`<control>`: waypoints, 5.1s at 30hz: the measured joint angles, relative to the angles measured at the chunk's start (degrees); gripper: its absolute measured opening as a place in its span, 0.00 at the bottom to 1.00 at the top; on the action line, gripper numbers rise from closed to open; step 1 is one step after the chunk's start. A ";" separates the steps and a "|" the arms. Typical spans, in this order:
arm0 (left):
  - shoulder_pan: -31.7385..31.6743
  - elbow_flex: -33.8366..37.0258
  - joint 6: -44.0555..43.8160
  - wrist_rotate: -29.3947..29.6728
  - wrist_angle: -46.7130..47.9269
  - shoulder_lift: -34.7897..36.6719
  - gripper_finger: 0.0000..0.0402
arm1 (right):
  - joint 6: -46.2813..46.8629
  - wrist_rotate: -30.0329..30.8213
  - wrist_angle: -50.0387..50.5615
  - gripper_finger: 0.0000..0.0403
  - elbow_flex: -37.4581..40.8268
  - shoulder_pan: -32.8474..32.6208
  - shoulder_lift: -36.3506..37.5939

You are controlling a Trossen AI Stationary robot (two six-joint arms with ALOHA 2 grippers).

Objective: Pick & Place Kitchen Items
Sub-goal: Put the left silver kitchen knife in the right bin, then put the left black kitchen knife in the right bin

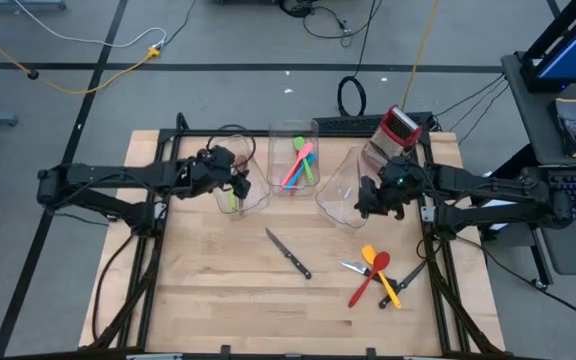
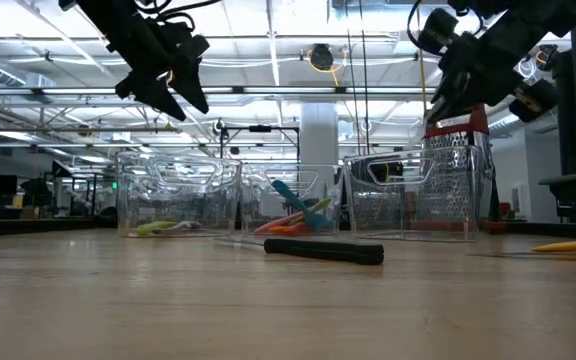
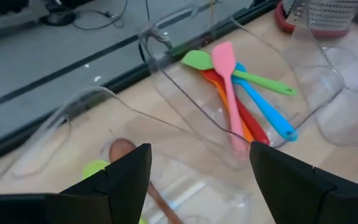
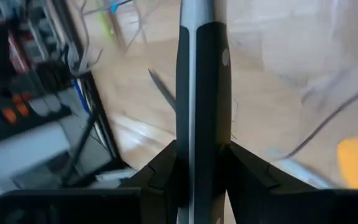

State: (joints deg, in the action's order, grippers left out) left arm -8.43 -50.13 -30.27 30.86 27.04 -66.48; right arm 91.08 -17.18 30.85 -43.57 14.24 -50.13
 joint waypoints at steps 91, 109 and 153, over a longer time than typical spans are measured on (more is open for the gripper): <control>-7.33 -0.07 10.14 -37.07 -7.69 0.00 0.69 | -29.14 11.05 -14.94 0.00 2.49 -7.23 8.11; 20.60 -0.09 -19.17 -10.49 -13.63 -0.72 0.69 | -59.18 4.88 -13.64 0.00 2.49 -12.85 18.77; 25.62 -26.05 -74.06 -18.34 -0.57 -32.97 0.69 | -77.96 5.08 -1.24 0.00 2.49 -12.85 31.89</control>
State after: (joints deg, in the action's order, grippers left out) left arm 17.19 -76.18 -104.33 12.51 26.47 -99.45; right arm 13.13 -12.10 29.61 -41.08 1.39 -18.23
